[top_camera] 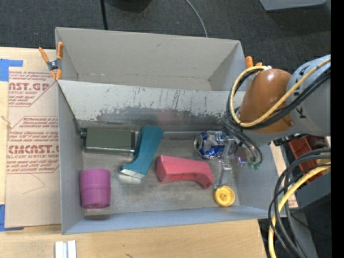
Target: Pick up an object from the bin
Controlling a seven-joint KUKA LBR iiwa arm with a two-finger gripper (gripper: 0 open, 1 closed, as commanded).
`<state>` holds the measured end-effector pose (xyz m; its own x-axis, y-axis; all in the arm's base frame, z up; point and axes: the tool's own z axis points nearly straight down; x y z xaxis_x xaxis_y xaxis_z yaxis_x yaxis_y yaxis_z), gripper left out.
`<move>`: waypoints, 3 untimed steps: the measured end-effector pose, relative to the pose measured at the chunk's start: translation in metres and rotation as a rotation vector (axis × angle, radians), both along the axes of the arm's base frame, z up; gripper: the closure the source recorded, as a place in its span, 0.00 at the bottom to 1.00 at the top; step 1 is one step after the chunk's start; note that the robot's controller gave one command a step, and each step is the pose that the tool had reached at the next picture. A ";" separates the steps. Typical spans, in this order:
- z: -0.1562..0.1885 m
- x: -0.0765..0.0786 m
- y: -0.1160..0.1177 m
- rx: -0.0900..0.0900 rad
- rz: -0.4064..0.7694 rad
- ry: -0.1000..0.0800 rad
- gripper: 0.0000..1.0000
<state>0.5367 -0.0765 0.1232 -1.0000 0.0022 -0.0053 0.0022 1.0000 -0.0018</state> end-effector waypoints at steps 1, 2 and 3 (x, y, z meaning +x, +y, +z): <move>-0.031 -0.006 0.025 0.003 0.088 0.008 0.00; -0.052 0.021 0.052 0.000 -0.041 0.000 1.00; -0.052 0.021 0.052 0.000 -0.041 0.000 1.00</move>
Offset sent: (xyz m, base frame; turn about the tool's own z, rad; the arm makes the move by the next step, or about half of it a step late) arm 0.0208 0.0511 -0.0512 0.0421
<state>0.5574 -0.0244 0.0712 -0.9991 0.0428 -0.0056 0.0428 0.9991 -0.0013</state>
